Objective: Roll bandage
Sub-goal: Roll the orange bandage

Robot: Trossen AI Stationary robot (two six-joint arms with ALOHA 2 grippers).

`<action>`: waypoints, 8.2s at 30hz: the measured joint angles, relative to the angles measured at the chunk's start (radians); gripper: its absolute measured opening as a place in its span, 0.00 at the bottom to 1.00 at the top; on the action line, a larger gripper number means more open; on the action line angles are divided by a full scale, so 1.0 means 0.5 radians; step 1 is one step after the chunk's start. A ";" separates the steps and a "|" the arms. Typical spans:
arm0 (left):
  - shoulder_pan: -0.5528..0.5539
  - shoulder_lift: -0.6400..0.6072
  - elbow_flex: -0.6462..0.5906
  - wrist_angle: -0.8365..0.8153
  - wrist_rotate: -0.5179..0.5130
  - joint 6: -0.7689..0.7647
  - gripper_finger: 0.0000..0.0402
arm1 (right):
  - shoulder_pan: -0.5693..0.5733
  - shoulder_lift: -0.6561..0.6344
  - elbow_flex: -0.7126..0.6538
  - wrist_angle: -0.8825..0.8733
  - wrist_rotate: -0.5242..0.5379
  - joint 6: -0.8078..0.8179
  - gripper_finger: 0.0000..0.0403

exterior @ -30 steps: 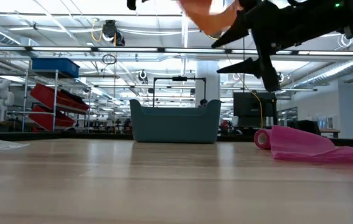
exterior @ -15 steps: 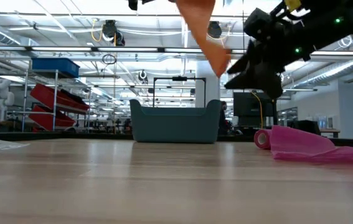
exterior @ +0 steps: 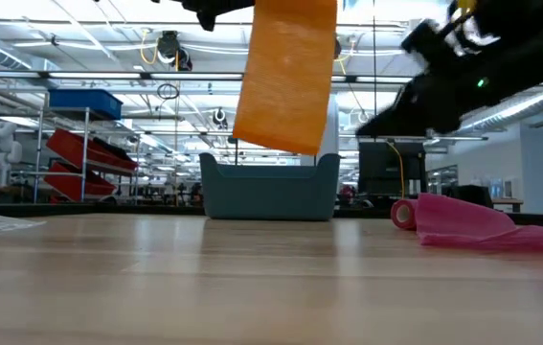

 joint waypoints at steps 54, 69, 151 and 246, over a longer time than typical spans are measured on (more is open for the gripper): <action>-0.132 0.051 -0.001 0.125 0.395 -0.398 0.02 | -0.271 0.688 0.316 1.042 -0.276 -0.753 0.00; -0.275 0.277 0.000 0.125 0.373 -0.431 0.02 | -0.408 0.560 0.315 1.495 -0.264 -1.396 0.00; -0.012 0.138 -0.002 0.162 0.379 0.179 0.02 | 0.401 -0.081 0.440 0.041 0.080 -1.867 0.63; 0.041 0.231 -0.001 0.496 -0.107 0.584 0.02 | 0.063 0.217 0.252 0.673 -0.734 0.110 0.00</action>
